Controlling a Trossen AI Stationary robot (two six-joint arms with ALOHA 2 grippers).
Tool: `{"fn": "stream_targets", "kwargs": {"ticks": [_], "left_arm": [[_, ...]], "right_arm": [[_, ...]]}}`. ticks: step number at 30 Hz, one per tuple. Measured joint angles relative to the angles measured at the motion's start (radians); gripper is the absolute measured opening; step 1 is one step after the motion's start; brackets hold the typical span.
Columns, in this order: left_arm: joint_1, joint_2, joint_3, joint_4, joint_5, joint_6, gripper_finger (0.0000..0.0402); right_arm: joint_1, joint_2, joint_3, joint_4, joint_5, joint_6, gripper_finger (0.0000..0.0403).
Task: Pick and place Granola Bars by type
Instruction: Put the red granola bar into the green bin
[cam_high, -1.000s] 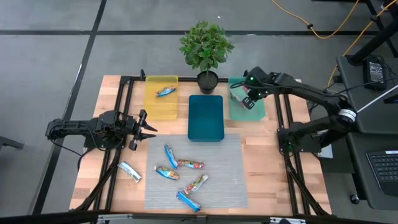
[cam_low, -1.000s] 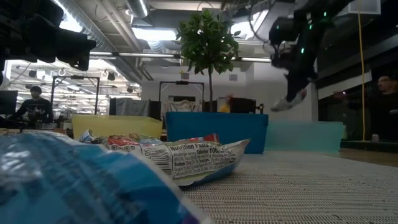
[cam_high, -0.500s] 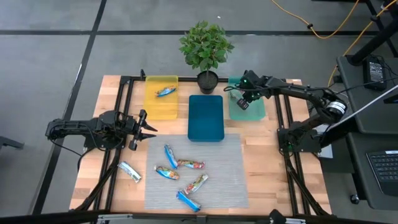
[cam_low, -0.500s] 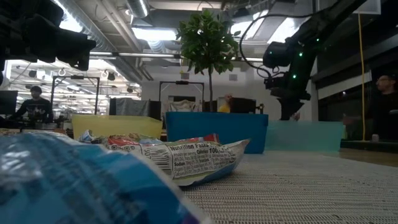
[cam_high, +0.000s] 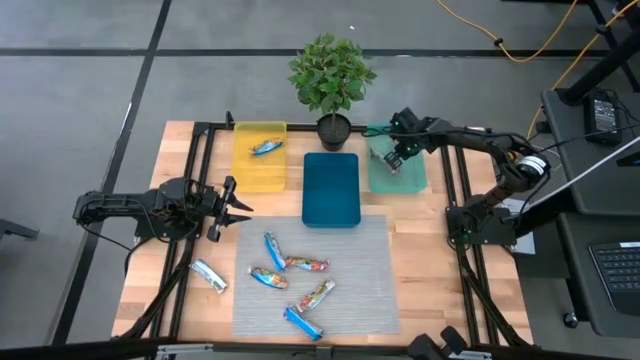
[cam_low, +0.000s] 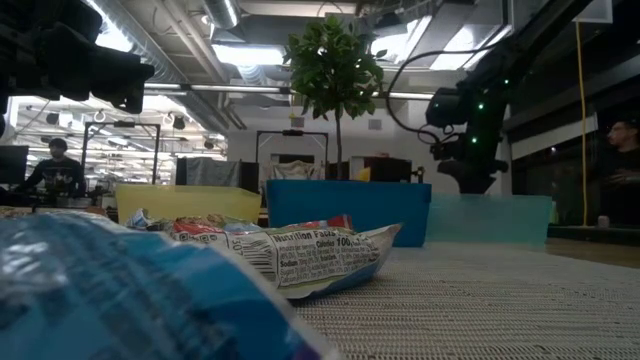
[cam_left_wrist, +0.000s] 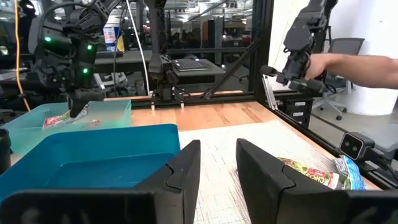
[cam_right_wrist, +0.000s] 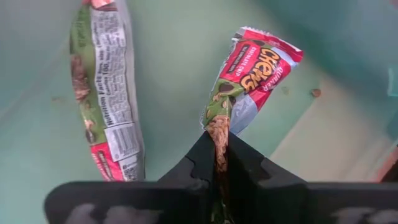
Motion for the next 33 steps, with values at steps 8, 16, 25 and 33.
{"fn": "stream_targets", "kwargs": {"ticks": [8, 16, 25, 33], "left_arm": [[0.000, 0.000, 0.000, 0.000, 0.000, 0.000, 0.0093], [0.000, 0.000, 0.000, 0.000, 0.000, 0.000, 0.0097], [0.000, 0.000, 0.000, 0.000, 0.000, 0.000, 0.0093], [0.000, 0.000, 0.000, 0.000, 0.000, 0.000, 0.0097]], "right_arm": [[0.000, 0.008, 0.000, 0.001, -0.001, -0.003, 0.0030], [0.000, 0.008, 0.000, 0.001, -0.007, -0.002, 0.0032], [0.000, 0.008, 0.000, 0.002, -0.008, -0.001, 0.0097], [0.001, 0.007, 0.000, 0.032, -0.008, -0.019, 0.0142]]}}
